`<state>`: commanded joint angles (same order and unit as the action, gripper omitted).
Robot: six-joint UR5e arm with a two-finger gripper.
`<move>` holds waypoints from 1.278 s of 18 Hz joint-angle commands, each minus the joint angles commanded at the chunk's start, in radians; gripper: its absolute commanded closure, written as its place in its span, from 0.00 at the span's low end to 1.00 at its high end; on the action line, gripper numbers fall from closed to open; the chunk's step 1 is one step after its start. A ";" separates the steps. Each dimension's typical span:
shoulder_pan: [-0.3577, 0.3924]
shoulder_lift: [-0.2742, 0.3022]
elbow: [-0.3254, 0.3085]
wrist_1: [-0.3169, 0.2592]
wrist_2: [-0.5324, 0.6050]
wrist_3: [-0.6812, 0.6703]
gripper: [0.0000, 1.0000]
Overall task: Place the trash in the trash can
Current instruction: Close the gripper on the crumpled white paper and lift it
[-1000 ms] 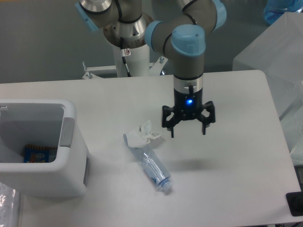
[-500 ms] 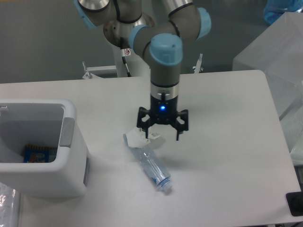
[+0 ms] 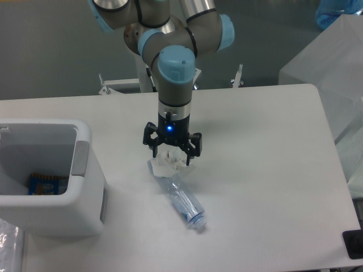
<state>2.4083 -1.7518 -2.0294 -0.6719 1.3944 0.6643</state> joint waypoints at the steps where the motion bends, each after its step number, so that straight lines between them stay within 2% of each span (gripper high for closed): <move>1: -0.003 -0.006 -0.005 0.000 0.011 0.003 0.00; 4: -0.049 -0.044 0.006 0.005 0.078 0.005 0.00; 9: -0.058 -0.066 0.020 0.005 0.077 0.008 0.01; 11: -0.058 -0.071 0.020 0.005 0.077 0.009 0.15; 13: -0.058 -0.071 0.023 0.005 0.077 0.012 0.33; 15: -0.058 -0.072 0.025 0.005 0.077 0.009 0.74; 16: -0.055 -0.071 0.025 0.005 0.072 0.008 0.99; 23: -0.040 -0.072 0.066 0.005 0.011 0.001 1.00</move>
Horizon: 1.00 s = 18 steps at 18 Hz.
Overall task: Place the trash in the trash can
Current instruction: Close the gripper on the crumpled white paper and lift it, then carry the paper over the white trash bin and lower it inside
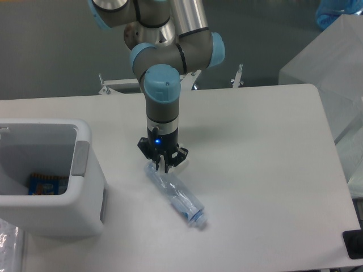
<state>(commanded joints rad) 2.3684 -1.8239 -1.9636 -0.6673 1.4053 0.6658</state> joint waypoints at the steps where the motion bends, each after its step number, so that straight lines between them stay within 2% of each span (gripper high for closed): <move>1: 0.008 0.002 0.012 -0.002 -0.021 0.000 1.00; 5: 0.051 0.012 0.081 -0.002 -0.146 -0.031 1.00; 10: 0.118 0.073 0.163 -0.009 -0.319 -0.104 1.00; 13: 0.147 0.094 0.239 -0.006 -0.410 -0.271 1.00; 18: 0.137 0.091 0.434 -0.003 -0.436 -0.582 1.00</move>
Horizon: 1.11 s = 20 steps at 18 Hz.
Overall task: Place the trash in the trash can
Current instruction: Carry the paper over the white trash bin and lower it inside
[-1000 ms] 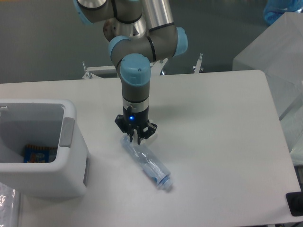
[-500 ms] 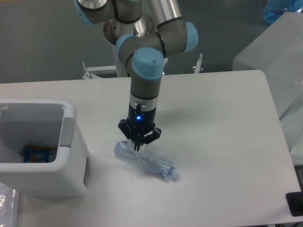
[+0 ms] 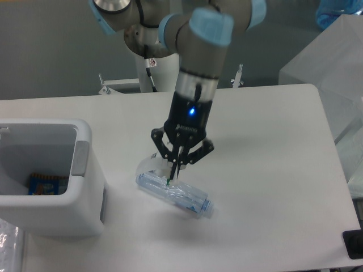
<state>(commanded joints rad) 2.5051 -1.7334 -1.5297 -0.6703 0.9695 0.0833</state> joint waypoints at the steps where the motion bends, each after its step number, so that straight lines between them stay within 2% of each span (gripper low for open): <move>1: -0.002 0.000 0.019 0.000 -0.002 -0.022 1.00; 6: -0.090 0.006 0.028 0.000 -0.029 -0.033 1.00; 8: -0.139 0.027 0.019 0.000 -0.029 -0.039 1.00; 15: -0.245 0.054 0.023 0.000 -0.031 -0.050 1.00; 20: -0.304 0.057 0.006 0.002 -0.029 -0.045 0.96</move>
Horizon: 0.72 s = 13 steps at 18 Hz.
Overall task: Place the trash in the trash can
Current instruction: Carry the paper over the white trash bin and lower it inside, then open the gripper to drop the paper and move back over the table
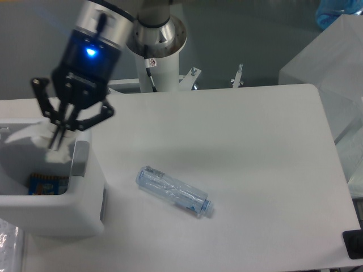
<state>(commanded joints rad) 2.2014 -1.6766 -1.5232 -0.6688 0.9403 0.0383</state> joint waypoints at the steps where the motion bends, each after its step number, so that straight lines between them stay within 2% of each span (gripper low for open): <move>1: -0.003 -0.003 -0.005 0.002 0.000 0.005 0.96; 8: -0.014 -0.041 -0.023 0.003 0.002 0.017 0.95; 9: -0.012 -0.043 -0.035 0.003 0.002 0.020 0.91; 13: -0.014 -0.040 -0.100 0.023 0.009 0.112 0.52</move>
<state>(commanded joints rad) 2.1875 -1.7165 -1.6229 -0.6459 0.9495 0.1502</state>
